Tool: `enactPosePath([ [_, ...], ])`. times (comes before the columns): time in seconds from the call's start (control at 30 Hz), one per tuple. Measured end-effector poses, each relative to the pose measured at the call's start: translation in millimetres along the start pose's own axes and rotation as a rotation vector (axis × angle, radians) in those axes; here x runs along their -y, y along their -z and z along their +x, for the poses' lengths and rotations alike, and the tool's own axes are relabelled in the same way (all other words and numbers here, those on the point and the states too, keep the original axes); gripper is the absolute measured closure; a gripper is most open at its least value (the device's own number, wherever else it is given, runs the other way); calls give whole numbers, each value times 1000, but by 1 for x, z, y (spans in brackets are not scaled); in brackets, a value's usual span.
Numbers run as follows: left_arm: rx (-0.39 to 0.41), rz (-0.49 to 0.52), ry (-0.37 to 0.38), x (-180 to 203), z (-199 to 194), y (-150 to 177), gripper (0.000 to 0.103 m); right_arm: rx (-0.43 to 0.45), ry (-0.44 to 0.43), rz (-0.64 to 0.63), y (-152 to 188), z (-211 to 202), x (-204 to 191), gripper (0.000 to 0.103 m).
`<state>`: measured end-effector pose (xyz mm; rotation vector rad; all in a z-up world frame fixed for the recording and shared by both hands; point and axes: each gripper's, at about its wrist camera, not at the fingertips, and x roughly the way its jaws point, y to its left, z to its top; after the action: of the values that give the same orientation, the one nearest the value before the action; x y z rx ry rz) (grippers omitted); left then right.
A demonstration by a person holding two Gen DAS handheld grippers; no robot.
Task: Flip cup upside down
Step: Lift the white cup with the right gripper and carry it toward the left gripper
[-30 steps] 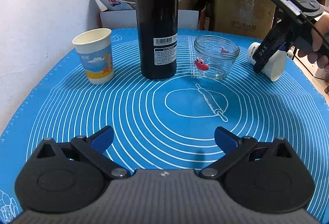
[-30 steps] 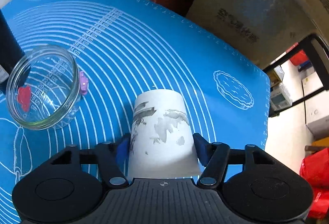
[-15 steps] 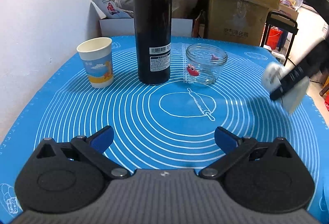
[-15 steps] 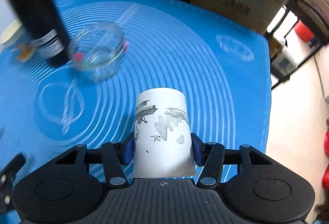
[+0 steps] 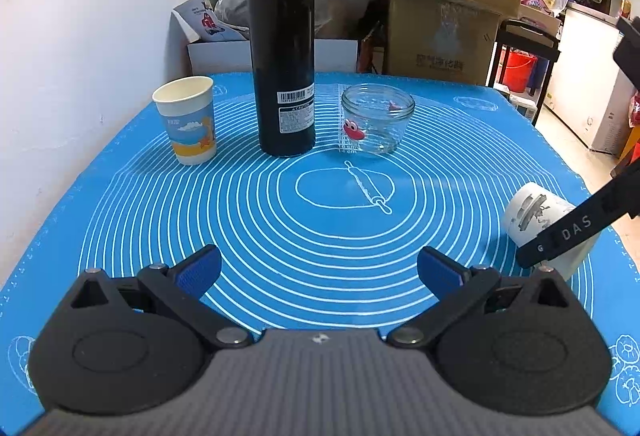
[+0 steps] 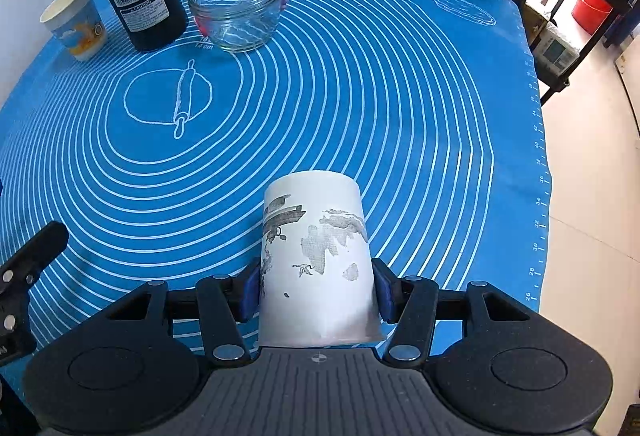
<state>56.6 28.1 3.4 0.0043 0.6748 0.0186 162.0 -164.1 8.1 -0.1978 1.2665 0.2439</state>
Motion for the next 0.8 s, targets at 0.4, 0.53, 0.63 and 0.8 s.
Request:
enactPosePath([
  [0.4,-14,22,3,8,1,1,0,22,23,-15,1,3,0,23],
  [0.53,-17,34,4,13,1,1,0,52,3,-8,5,-6,3,17],
  [0.63,-17,40,4,17,0,0,0,84,0,-15,10,-16,5,14],
  [0.8,-16,54,9,26,-3,-3,0,137,-40,-1,25,-37,12,13],
])
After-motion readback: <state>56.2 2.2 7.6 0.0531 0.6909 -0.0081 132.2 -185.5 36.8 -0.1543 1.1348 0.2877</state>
